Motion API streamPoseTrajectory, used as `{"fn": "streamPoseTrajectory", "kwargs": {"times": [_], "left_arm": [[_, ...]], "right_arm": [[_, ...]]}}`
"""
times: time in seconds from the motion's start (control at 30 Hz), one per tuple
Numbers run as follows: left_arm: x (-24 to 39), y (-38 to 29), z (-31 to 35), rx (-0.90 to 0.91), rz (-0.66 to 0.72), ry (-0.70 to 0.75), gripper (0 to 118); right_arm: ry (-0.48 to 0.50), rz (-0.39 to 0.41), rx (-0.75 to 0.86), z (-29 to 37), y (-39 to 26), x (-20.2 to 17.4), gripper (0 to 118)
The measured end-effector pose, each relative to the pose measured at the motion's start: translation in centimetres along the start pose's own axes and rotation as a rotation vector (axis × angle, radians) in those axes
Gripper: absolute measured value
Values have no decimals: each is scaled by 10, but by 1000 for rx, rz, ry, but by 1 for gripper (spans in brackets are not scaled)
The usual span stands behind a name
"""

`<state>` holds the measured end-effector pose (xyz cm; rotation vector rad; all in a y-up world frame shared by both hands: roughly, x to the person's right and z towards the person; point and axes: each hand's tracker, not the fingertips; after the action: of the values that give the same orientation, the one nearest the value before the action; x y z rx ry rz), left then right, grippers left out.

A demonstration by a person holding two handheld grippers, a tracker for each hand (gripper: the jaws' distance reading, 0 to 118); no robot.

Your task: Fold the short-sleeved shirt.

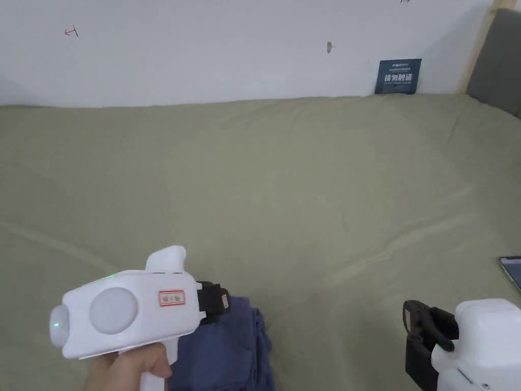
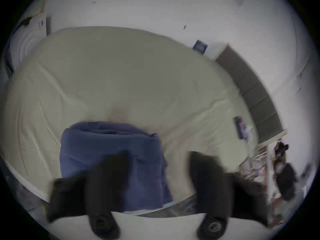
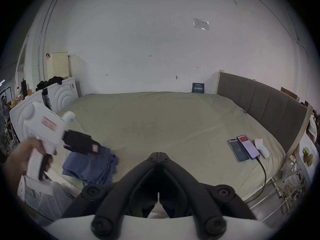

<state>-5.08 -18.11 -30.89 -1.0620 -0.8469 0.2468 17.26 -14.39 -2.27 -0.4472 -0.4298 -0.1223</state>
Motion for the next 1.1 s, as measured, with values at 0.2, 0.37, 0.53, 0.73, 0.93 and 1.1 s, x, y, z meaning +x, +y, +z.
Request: {"fn": "streamPoseTrajectory", "kwargs": {"times": [0.2,0.37,0.53,0.73,0.93,1.1], "left_arm": [[-39,-2,-31,-106,89,-46,0],[-71,-27,-87,-249,197,-190,0],[-89,-34,-98,-235,254,-231,0],[-81,-14,-54,-254,117,-211,0],[-120,8,20,-166,108,-177,0],[-172,10,39,-138,184,-121,0]], "right_arm": [[19,1,-34,-7,-4,-10,2],[28,11,-69,-12,-10,-15,2],[75,-8,-131,-25,-17,-18,2],[353,-123,-244,-68,-13,-44,2],[845,-467,-485,-183,-34,-87,2],[1012,-681,-693,-255,-87,-98,2]]}}
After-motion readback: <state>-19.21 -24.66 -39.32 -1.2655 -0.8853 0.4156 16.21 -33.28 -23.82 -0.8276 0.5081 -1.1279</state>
